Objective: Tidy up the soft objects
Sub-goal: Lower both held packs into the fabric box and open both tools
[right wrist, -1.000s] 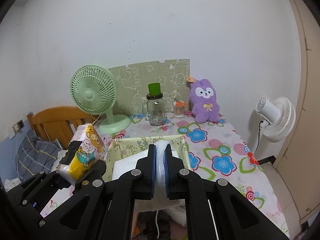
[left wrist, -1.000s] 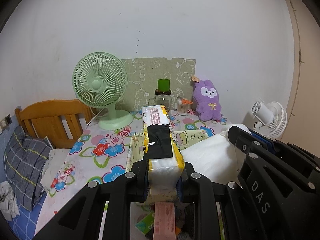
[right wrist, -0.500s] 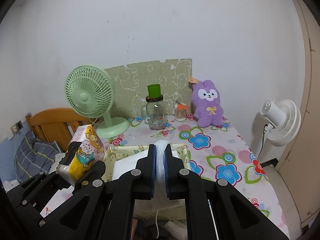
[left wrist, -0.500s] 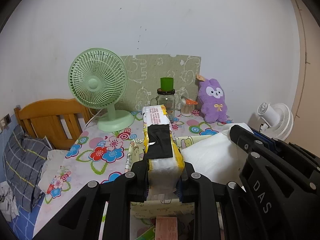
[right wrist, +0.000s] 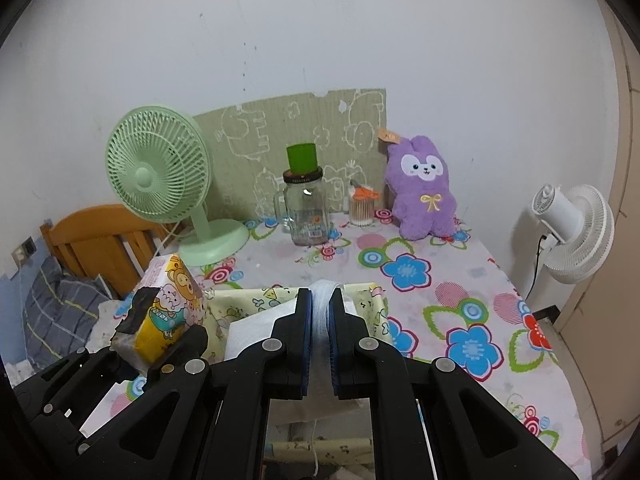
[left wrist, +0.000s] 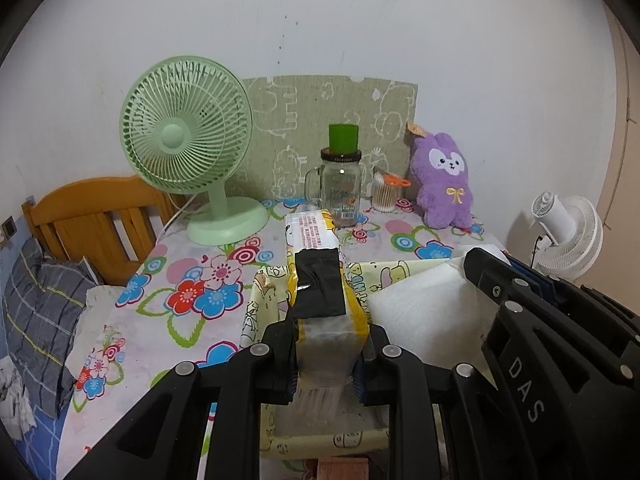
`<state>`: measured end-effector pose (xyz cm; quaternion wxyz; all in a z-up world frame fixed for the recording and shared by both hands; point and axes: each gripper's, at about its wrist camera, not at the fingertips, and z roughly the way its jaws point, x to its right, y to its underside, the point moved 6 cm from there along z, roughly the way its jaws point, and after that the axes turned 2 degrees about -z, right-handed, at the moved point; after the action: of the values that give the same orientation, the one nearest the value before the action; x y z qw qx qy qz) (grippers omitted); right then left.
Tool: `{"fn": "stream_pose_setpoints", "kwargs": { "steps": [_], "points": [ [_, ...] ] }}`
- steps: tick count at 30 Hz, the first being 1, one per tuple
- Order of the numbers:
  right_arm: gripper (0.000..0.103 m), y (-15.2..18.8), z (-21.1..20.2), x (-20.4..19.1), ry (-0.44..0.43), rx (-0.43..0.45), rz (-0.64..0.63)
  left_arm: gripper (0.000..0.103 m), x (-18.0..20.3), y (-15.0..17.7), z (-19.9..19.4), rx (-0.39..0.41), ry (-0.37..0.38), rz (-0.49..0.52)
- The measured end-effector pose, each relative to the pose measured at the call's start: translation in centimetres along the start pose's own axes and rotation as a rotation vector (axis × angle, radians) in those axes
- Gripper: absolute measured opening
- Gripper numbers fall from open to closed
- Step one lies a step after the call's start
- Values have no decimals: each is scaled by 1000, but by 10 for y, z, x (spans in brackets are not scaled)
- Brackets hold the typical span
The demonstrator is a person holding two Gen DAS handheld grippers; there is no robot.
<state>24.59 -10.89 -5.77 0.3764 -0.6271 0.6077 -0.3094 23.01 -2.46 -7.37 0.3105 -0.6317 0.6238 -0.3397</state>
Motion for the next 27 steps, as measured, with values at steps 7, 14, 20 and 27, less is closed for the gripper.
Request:
{"fn": "stream_pose_setpoints", "kwargs": {
  "steps": [7, 14, 20, 27],
  "points": [
    [10, 7, 25, -1, 4, -42, -7, 21, -6, 5, 20, -41, -9, 1],
    [10, 14, 44, -4, -11, -76, -6, 33, -7, 12, 32, -68, -19, 26],
    [11, 16, 55, -4, -6, -88, -10, 45, -11, 13, 36, -81, -26, 17],
    [14, 20, 64, -7, -24, -112, -24, 60, -12, 16, 41, -93, -36, 19]
  ]
}}
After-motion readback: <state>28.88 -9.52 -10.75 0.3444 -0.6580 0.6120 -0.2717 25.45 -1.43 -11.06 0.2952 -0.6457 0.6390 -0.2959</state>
